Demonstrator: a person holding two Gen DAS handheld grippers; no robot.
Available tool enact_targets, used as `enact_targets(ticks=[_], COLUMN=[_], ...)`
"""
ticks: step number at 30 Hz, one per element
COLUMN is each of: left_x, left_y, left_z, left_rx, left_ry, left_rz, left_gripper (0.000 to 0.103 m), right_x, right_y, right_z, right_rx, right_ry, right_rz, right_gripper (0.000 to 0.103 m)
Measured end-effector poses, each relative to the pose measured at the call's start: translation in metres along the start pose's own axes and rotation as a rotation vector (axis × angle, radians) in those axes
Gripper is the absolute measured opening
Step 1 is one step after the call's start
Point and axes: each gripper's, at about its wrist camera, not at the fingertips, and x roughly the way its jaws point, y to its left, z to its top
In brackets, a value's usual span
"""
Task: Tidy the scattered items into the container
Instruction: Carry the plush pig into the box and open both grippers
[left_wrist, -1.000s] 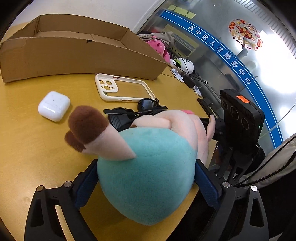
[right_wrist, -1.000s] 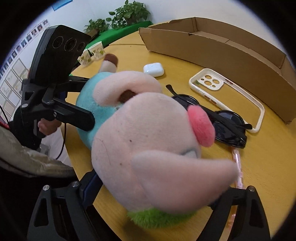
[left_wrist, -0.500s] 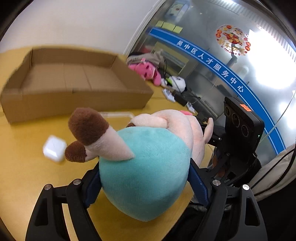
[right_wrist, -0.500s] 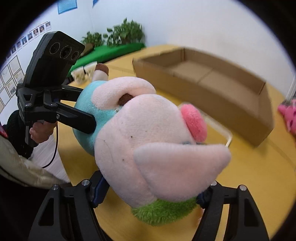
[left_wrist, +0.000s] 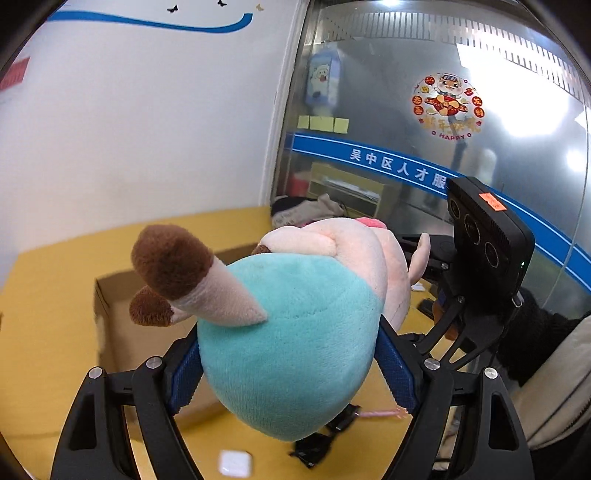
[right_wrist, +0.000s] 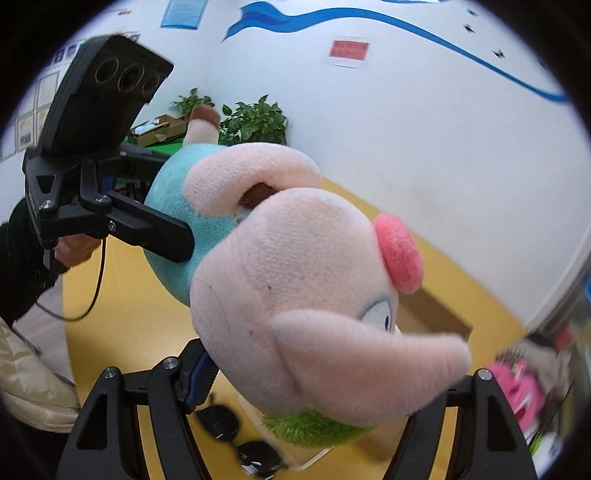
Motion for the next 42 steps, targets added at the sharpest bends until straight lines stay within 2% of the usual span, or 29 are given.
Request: enact_targets(ticks=[6,10,20,25,30,34,42], left_x=[0.011,0.025,0.093,0.139,0.184,0.211,0.245], left_y=[0.039,0.069,0.134,0.171,0.213,0.242,0.283], left_z=[0.053,0.079,0.114,0.112,0.090,0.072,0.039], left_rx=[-0.013,-0.023,-0.047,-0.078,-0.126,-0.165,-0.228], left_ry=[-0.016,-0.015,0.051,0.120,0.206,0.266,0.365], left_rz=[0.038,0.043,0.079,0.100,0.101,0.097,0.112], left_gripper=[0.086,0.086,0.087,0.087,0.087,0.087,0.087], right_x=[0.032,0.047,0.128,0.191,0.228,0.259,0.325], right_y=[-0.052,-0.084,-0.159,-0.191,-0.196,-0.209,-0.214], right_z=[0.066,0.094,0.131,0.128,0.095,0.068,0.050], right_rx=[-0.031,-0.020,0.017,0.090,0.147,0.180,0.225], right_ry=[0.012,0.021,0.049,0.089,0.146,0.189,0.251], right_rz=[0.033,0.051,0.083,0.124,0.175,0.208,0.241], right_gripper=[0.073,0.073,0.072,0.072,0.071,0.071,0.070])
